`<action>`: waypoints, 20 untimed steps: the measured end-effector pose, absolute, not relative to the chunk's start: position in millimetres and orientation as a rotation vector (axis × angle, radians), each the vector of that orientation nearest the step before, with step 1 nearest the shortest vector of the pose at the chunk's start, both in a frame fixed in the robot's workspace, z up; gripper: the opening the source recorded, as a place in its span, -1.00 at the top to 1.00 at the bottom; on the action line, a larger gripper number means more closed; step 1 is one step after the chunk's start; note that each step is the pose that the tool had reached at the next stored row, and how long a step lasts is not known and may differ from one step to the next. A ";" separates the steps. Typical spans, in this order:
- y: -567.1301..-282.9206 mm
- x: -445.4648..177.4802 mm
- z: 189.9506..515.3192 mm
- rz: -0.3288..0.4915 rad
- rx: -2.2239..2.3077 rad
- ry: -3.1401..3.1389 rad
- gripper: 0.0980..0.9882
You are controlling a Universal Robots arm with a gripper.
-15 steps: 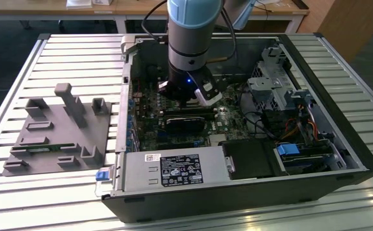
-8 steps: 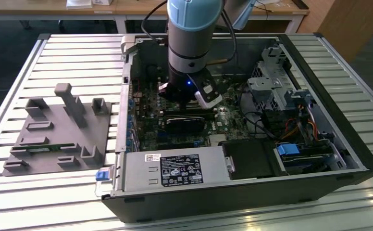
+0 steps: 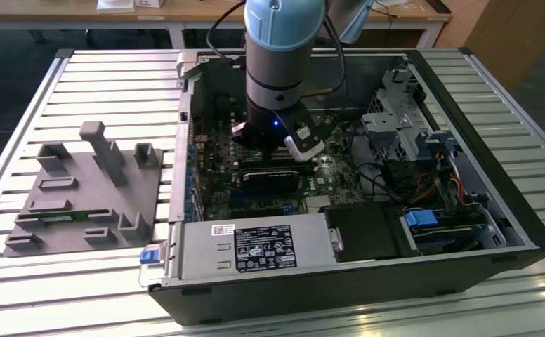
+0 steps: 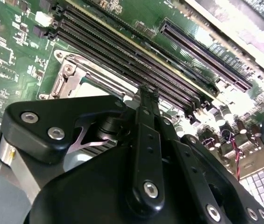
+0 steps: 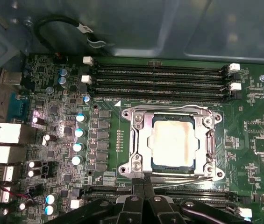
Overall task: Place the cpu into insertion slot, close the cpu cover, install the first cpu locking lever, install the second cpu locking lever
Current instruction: 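Install the second cpu locking lever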
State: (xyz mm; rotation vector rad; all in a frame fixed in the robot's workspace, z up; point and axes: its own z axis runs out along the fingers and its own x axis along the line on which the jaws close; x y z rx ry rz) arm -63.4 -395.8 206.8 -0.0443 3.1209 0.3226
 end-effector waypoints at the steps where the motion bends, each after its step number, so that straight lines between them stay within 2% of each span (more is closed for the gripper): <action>1: -395.8 -63.5 205.7 0.326 -0.044 3.121 0.98; 20: -398.7 -73.2 197.9 0.384 -0.044 3.113 0.98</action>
